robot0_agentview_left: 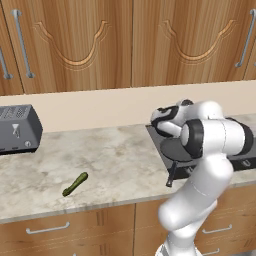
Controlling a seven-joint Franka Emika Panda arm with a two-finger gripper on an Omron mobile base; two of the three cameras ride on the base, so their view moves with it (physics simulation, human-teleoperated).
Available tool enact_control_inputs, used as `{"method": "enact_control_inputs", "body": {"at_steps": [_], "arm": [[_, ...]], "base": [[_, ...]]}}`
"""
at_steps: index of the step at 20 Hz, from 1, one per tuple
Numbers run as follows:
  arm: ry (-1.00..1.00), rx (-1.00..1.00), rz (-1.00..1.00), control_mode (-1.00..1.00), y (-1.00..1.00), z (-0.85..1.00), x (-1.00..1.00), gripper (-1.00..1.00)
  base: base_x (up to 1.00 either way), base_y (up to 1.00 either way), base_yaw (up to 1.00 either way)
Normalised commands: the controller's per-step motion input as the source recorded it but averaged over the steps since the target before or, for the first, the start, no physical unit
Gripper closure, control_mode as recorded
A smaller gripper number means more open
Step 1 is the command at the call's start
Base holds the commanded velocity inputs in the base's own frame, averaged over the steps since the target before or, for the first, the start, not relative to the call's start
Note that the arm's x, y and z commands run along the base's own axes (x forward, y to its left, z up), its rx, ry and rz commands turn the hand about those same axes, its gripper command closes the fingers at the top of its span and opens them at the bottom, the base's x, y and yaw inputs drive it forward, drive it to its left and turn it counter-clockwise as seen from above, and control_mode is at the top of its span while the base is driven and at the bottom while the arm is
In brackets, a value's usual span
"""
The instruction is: Place both pans onto different burners. Then place the squash and the fish on different pans.
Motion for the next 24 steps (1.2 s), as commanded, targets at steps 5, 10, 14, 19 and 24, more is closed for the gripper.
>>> {"method": "enact_control_inputs", "body": {"at_steps": [5, 10, 14, 19, 24], "arm": [[0.05, -0.08, 0.09, -1.00, -0.20, -0.04, 0.32, 1.00], [0.10, -0.01, 0.09, -1.00, -0.25, -0.21, 0.28, 1.00], [0.14, 0.00, 0.09, -1.00, -0.24, -0.40, 0.16, 1.00], [0.14, -0.02, 0.08, -1.00, -0.25, -0.30, 0.29, 1.00], [0.08, -0.01, 0.02, -1.00, -0.16, -0.02, 0.40, 1.00]], "base": [[0.00, 0.00, 0.00], [0.00, 0.00, 0.00], [0.00, 0.00, 0.00], [0.00, 0.00, 0.00], [0.00, 0.00, 0.00]]}}
